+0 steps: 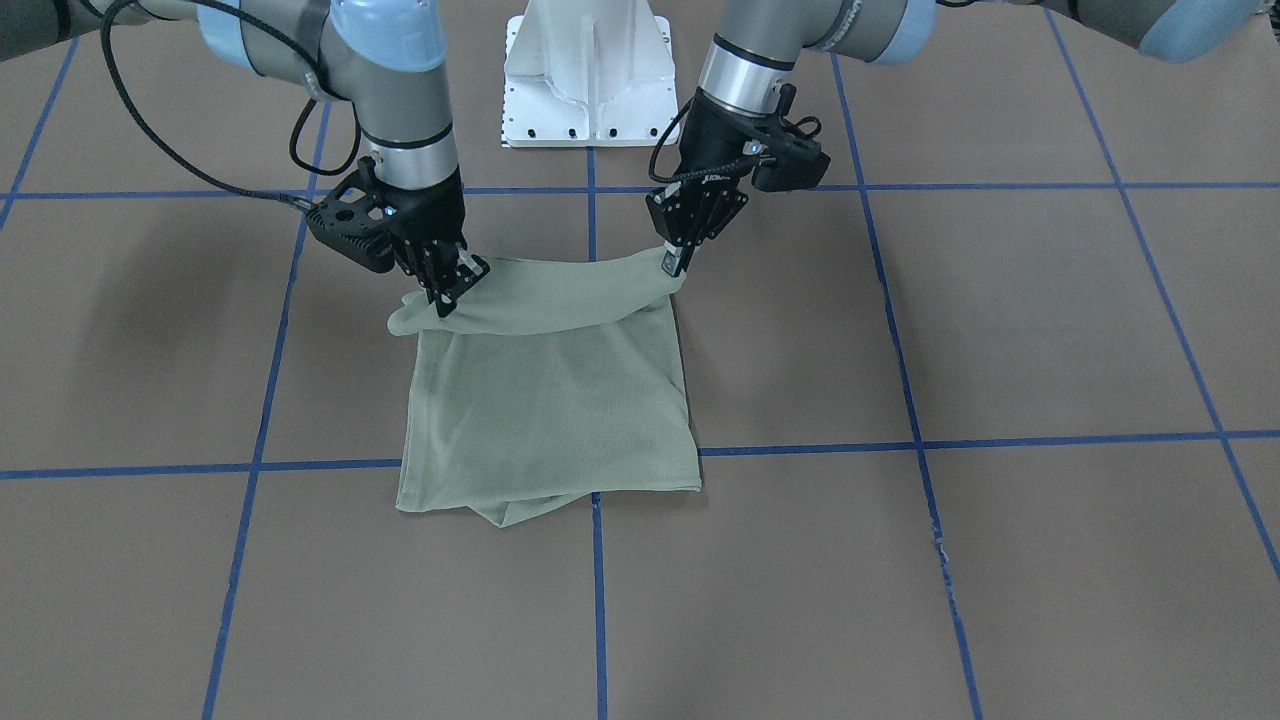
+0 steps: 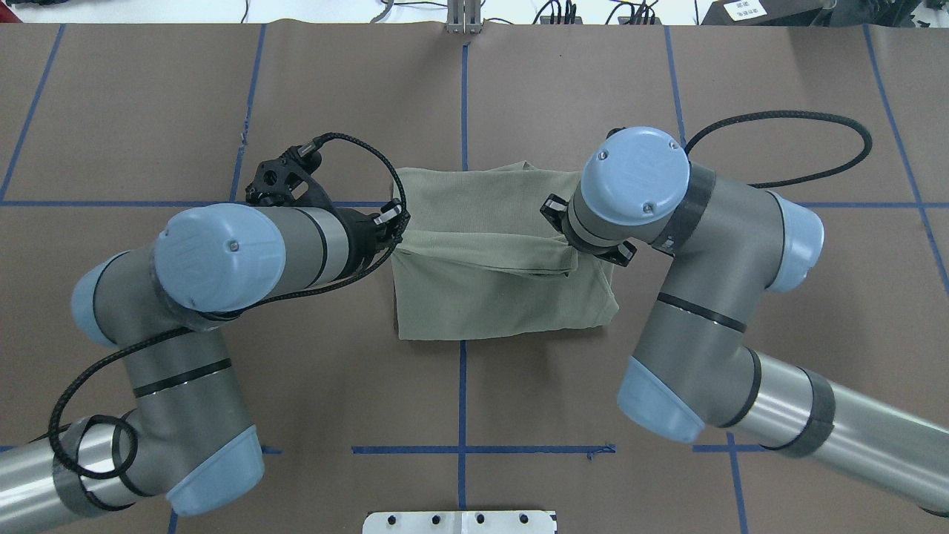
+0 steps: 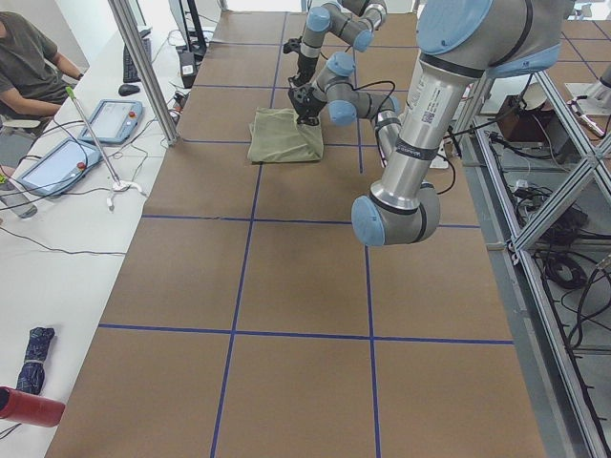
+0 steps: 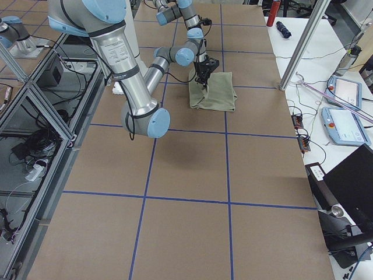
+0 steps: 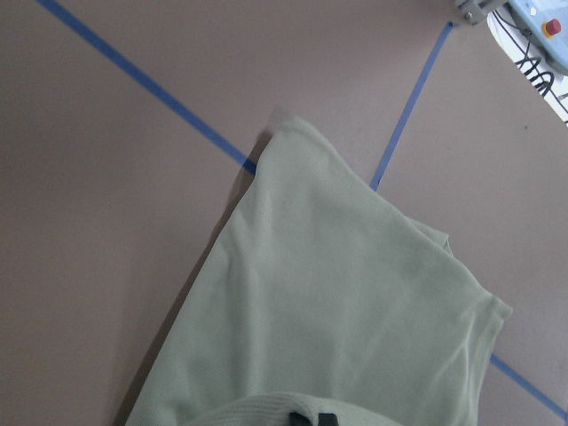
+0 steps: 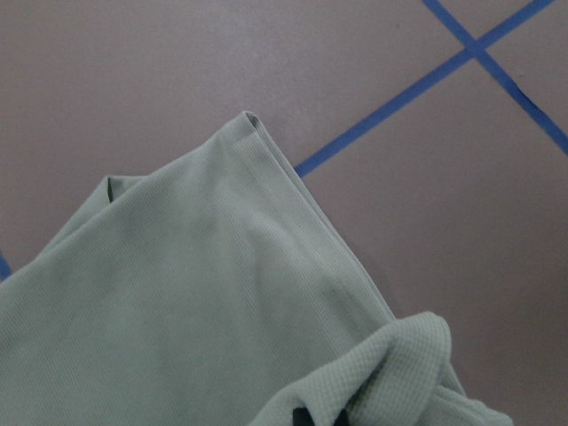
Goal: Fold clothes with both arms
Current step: 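Lift both near corners and fold them toward the far edge with both grippers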
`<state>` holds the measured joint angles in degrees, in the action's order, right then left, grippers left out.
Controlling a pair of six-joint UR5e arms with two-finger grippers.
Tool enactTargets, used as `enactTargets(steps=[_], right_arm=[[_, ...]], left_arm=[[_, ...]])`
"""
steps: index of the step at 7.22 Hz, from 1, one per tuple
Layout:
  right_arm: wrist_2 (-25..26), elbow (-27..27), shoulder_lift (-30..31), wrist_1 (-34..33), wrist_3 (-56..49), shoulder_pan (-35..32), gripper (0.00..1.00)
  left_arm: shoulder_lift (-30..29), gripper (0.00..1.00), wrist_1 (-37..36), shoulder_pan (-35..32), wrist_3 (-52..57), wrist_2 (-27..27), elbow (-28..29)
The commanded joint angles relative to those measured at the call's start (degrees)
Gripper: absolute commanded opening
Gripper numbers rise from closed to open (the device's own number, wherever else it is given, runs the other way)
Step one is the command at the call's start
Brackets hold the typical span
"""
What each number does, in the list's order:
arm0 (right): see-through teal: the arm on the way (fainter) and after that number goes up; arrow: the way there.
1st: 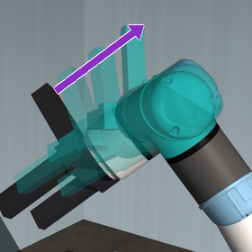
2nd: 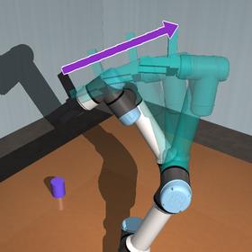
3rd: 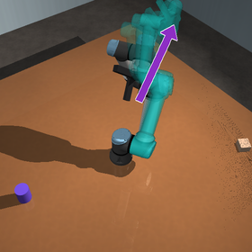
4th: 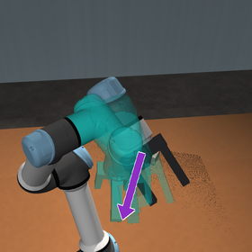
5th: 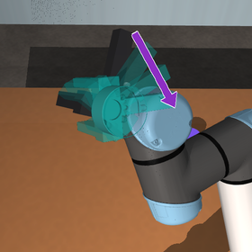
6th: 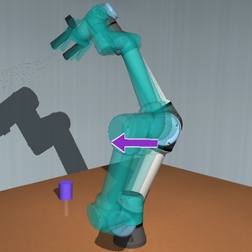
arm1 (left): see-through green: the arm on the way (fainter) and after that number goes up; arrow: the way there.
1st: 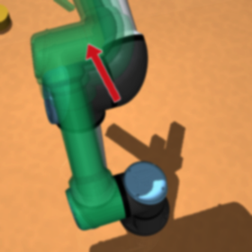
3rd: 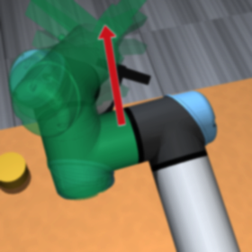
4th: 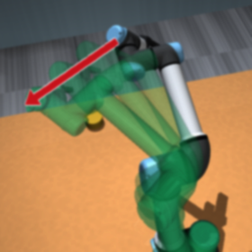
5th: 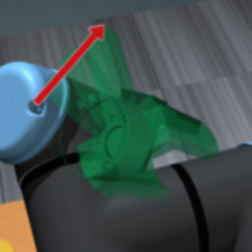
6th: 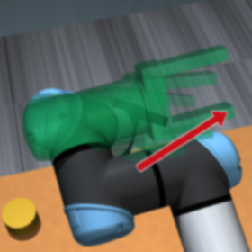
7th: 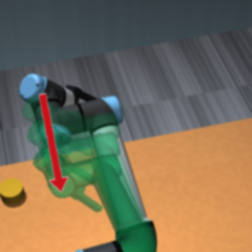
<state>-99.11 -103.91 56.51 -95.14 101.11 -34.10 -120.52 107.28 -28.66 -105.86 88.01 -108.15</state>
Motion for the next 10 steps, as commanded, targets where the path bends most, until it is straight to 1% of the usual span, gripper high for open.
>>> enactTargets(steps=[1,2,3,4,5,6,7,8,9,10], right_arm=[[-1.7,11.1,-2.7,9.8,-2.0,-2.5,0.00],[-1.7,14.2,-4.5,10.2,-3.0,-2.7,0.00],[-1.8,17.1,-5.8,10.4,-6.2,-3.1,0.00],[-1.9,21.8,-8.8,10.4,-8.4,-4.0,0.00],[-3.7,28.5,-11.5,13.8,-13.1,-6.5,0.00],[-4.7,35.7,-12.0,21.8,-21.6,-9.1,0.98],[-4.5,37.1,-12.1,23.7,-30.8,-10.8,1.00],[-4.6,37.2,-12.1,23.4,-34.4,-13.5,1.00],[-6.3,37.5,-11.9,23.3,-38.6,-16.4,1.00],[-8.3,36.9,-12.0,23.2,-39.0,-17.0,1.00]], left_arm=[[-1.9,0.00,6.7,-2.5,2.4,-0.1,9.2],[-3.8,0.00,7.8,-2.7,2.8,-0.2,13.1],[-4.6,0.00,10.4,-3.1,3.6,-0.3,16.9],[-4.7,0.00,14.6,-4.2,5.4,-0.3,20.3],[-7.0,0.15,18.5,-6.3,8.0,-0.3,26.0],[-10.8,0.77,22.6,-9.1,13.0,-0.4,34.6],[-10.9,1.00,23.9,-10.0,15.7,-0.4,35.6],[-11.0,1.00,23.9,-10.2,15.9,-0.2,35.6],[-10.9,1.00,23.9,-11.2,16.6,0.2,35.2],[-10.3,1.00,23.8,-11.6,18.9,2.1,32.6]])
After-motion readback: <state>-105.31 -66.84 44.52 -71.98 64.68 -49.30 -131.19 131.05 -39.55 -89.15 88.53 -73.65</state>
